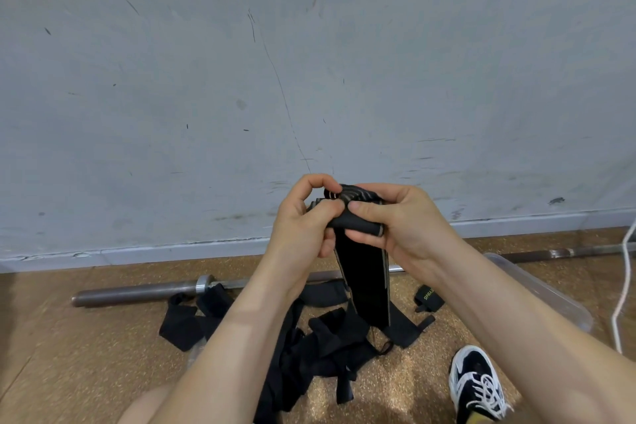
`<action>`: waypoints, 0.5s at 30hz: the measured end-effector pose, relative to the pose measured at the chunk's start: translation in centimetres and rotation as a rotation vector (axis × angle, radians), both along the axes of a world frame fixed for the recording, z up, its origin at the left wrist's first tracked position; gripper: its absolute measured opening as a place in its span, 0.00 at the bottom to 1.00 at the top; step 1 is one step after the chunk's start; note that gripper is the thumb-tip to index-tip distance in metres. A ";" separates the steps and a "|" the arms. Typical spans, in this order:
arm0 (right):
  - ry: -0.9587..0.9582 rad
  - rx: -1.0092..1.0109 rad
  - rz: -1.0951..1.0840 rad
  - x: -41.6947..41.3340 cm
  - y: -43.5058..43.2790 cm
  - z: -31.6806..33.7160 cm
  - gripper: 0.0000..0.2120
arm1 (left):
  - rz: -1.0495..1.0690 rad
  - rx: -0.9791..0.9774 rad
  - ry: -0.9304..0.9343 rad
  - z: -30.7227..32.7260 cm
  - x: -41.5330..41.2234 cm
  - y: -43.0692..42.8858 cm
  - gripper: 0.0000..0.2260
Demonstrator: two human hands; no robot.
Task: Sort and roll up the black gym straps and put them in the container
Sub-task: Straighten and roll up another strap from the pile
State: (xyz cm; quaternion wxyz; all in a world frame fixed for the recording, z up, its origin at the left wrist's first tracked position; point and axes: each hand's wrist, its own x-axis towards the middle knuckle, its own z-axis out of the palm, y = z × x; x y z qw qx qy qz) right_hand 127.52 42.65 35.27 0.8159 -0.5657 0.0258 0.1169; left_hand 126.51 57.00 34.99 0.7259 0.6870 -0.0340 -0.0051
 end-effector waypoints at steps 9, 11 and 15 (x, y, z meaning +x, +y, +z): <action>0.040 0.183 0.035 -0.1 -0.6 1.0 0.07 | -0.170 -0.008 -0.081 0.3 0.2 1.9 0.09; 0.041 0.164 0.044 -0.3 -0.5 1.1 0.09 | -0.196 -0.013 -0.094 0.0 0.5 2.0 0.08; 0.073 0.004 -0.012 -0.4 -0.8 0.8 0.02 | -0.223 -0.004 -0.079 -0.1 0.5 2.0 0.09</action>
